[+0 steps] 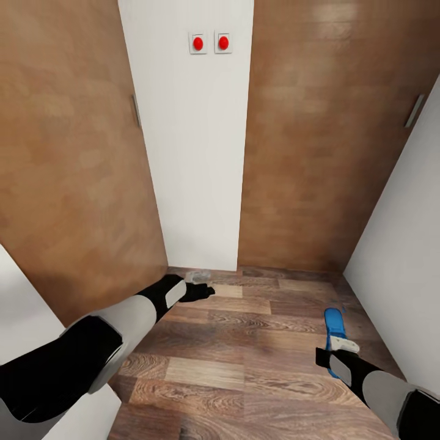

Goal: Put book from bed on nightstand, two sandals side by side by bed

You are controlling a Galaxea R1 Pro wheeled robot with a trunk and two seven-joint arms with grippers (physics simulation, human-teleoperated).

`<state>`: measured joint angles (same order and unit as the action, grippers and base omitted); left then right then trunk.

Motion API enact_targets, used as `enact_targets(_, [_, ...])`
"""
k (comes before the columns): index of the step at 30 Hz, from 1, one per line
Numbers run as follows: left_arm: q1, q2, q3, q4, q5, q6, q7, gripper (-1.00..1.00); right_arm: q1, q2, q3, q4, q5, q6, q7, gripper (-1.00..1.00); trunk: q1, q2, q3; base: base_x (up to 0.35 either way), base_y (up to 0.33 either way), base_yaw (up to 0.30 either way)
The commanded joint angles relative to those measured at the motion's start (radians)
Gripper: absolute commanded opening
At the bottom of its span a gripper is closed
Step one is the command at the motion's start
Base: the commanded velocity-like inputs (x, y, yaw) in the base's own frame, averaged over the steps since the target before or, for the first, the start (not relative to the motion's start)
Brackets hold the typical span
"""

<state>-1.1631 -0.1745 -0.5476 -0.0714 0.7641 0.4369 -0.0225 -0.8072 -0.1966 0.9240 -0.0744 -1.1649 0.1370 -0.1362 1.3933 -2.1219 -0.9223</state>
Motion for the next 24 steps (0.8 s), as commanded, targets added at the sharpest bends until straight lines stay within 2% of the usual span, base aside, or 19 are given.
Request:
enact_targets(1, [0.002, 0.000, -0.005, 0.005, 0.001, 0.000, -0.002, 1.00, 0.007, -0.001, 0.020, -0.004, 0.005, -0.002, 0.009, -1.00, -0.004, 0.007, 0.002, 0.000, 0.000, 0.000])
enact_targets(2, [0.007, 0.000, -0.005, 0.008, 0.001, -0.001, -0.002, 1.00, 0.013, -0.001, 0.031, -0.004, 0.016, -0.008, 0.019, -1.00, -0.008, 0.014, 0.006, 0.000, 0.000, 0.000])
enact_targets(3, [0.039, 0.000, -0.005, 0.018, -0.001, -0.007, -0.001, 1.00, 0.031, -0.001, 0.065, -0.003, 0.056, -0.028, 0.049, -1.00, -0.012, 0.021, 0.009, 0.000, 0.000, -0.079])
enact_targets(6, [0.084, 0.000, -0.005, 0.022, -0.003, -0.029, 0.000, 1.00, 0.038, -0.001, 0.077, -0.003, 0.070, -0.037, 0.060, -1.00, -0.023, 0.042, 0.018, 0.000, 0.000, -0.188])
enact_targets(13, [0.146, 0.000, -0.005, 0.024, -0.011, -0.097, 0.001, 1.00, 0.052, -0.001, 0.082, -0.004, 0.078, -0.041, 0.066, -1.00, -0.050, 0.091, 0.041, 0.000, 0.000, -0.273])
enact_targets(19, [0.195, 0.000, -0.005, 0.025, -0.013, -0.105, 0.000, 1.00, 0.055, -0.001, 0.082, -0.004, 0.079, -0.042, 0.068, -1.00, -0.073, 0.133, 0.062, 0.000, 0.000, -0.297])
enact_targets(24, [0.204, 0.000, -0.004, 0.037, -0.014, -0.107, 0.001, 1.00, 0.054, -0.001, 0.083, -0.004, 0.082, -0.042, 0.068, -1.00, -0.092, 0.168, 0.081, 0.000, 0.000, -0.299])
